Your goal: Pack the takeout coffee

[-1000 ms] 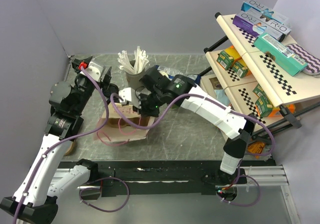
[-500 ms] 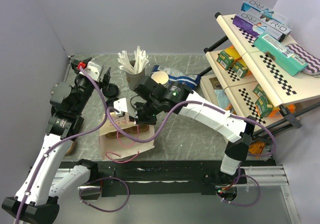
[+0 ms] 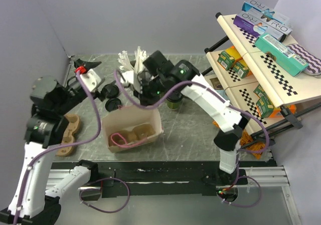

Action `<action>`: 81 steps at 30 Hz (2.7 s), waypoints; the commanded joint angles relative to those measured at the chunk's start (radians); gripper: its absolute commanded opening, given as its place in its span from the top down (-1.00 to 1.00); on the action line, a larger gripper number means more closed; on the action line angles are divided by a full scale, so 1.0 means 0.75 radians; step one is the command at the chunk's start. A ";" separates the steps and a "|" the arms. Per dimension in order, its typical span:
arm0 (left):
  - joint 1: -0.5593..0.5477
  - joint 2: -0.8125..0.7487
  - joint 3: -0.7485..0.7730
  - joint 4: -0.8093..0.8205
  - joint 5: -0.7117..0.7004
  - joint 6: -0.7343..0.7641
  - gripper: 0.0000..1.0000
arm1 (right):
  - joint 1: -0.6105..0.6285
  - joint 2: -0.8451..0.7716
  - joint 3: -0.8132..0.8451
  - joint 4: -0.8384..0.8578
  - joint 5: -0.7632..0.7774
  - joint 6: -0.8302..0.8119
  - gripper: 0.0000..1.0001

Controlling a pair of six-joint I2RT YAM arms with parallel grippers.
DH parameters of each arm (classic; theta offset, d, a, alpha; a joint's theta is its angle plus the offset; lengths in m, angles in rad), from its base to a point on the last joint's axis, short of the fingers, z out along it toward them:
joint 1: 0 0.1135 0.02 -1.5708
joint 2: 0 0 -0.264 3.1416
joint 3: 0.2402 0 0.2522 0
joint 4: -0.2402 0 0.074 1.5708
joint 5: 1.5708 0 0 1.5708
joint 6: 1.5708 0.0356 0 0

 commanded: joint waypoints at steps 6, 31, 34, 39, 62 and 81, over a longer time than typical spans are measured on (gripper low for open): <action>0.002 0.215 0.293 -1.119 0.666 0.466 -0.60 | -0.119 0.154 0.085 -0.088 -0.232 -0.023 1.00; -0.065 0.046 0.210 -1.287 0.372 0.642 -0.75 | -0.240 0.205 0.095 -0.025 -0.311 0.169 1.00; -0.096 0.037 0.132 -1.281 0.384 0.691 -0.77 | -0.246 0.211 0.115 -0.018 -0.314 0.188 0.95; -0.102 0.154 0.091 -1.281 0.416 0.734 -0.58 | -0.246 0.188 0.181 -0.002 -0.318 0.176 0.25; -0.104 0.172 -0.001 -1.215 0.283 0.832 0.05 | -0.146 0.106 -0.044 0.309 -0.187 0.104 -0.19; -0.102 0.189 0.471 -1.140 0.239 0.679 0.99 | -0.175 0.039 0.215 0.364 -0.211 0.202 1.00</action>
